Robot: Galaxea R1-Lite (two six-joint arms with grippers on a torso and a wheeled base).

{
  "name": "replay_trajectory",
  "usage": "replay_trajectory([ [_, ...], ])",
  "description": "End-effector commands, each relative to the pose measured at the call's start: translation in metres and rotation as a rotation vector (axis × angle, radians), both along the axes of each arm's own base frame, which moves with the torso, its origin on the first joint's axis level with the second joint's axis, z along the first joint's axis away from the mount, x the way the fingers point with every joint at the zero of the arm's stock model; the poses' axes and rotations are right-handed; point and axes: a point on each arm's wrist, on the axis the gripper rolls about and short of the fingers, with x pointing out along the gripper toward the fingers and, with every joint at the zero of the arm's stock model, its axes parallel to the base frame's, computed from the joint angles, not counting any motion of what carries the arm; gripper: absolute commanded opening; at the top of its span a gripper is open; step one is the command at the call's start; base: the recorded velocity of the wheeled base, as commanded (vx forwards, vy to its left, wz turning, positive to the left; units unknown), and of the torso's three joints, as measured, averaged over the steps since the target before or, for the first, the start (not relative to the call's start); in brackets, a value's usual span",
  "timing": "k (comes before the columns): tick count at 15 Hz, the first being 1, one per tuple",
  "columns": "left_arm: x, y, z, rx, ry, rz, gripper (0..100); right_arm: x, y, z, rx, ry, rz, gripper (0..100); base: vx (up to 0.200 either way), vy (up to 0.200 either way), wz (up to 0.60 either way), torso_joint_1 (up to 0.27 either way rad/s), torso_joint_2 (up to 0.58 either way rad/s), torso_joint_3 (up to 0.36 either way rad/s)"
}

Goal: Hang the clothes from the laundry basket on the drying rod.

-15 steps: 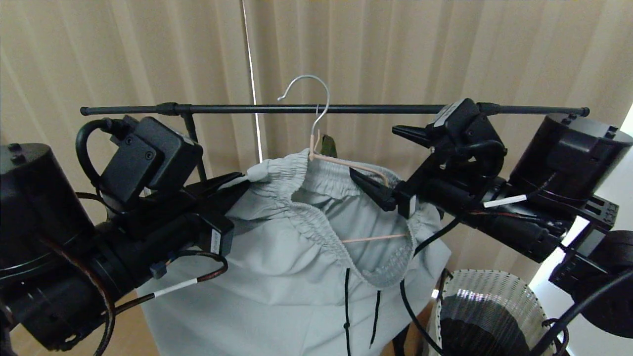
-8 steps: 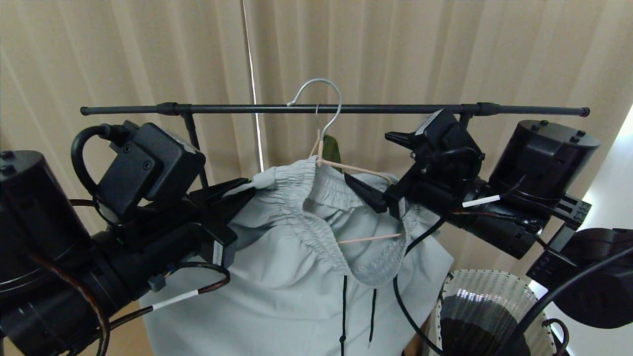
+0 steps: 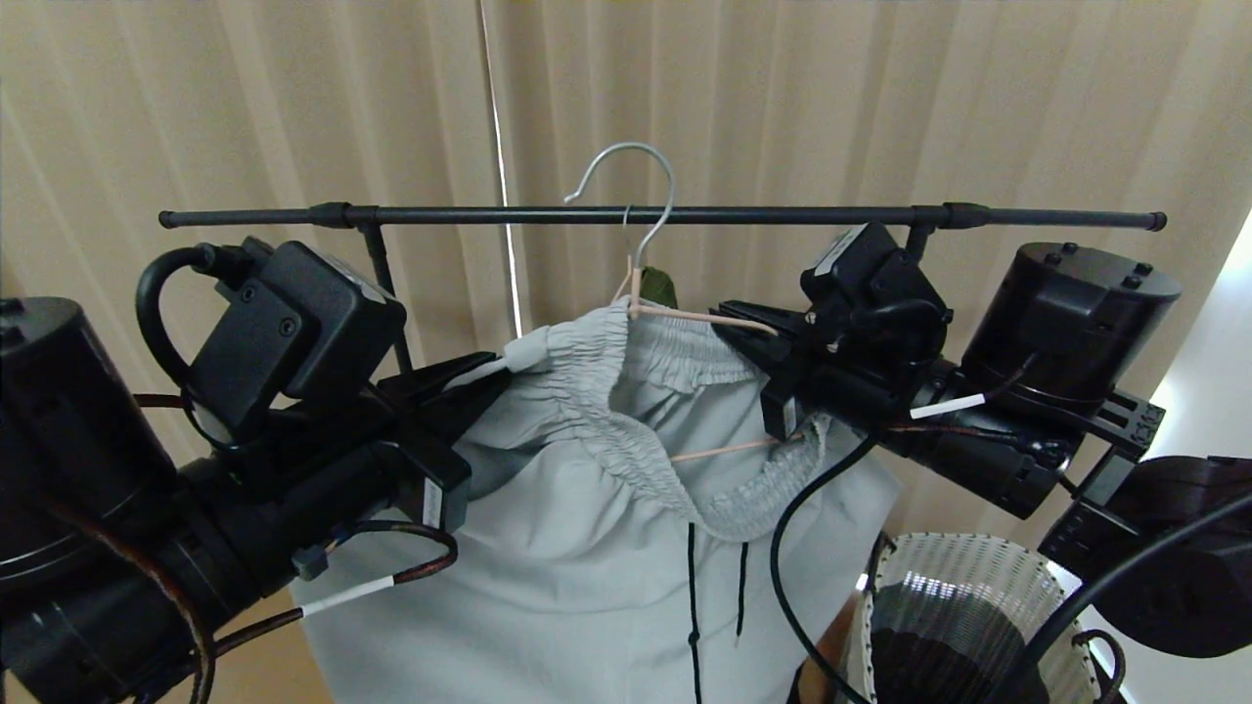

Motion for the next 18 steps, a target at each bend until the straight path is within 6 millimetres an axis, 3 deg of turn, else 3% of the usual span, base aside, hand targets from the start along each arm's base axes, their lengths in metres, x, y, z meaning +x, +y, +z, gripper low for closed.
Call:
replay_trajectory([
  [1,0.000,0.001,0.000,-0.001,0.000,0.008,0,-0.001,-0.001,0.002,0.004,-0.004,-0.003,0,0.000,0.000,0.00,0.000,0.00,0.000],
  [8,0.000,0.002,-0.002,0.003,0.008,0.009,0,-0.002,-0.002,0.004,0.008,-0.011,-0.003,0,0.000,0.000,0.00,0.000,0.00,0.000],
  [9,0.000,0.002,-0.003,0.004,0.009,0.009,100,-0.002,-0.002,0.004,0.010,-0.011,-0.003,0,0.000,0.000,0.00,0.000,0.00,0.000],
  [15,-0.010,0.010,-0.005,0.005,0.007,0.006,100,-0.005,-0.014,0.008,0.015,-0.015,-0.066,0,0.000,0.000,0.00,0.000,0.00,0.000],
  [18,-0.020,0.018,0.001,-0.023,-0.021,0.003,100,0.003,-0.031,0.010,0.015,-0.017,-0.137,0,0.000,0.000,0.00,0.000,0.00,0.000],
])
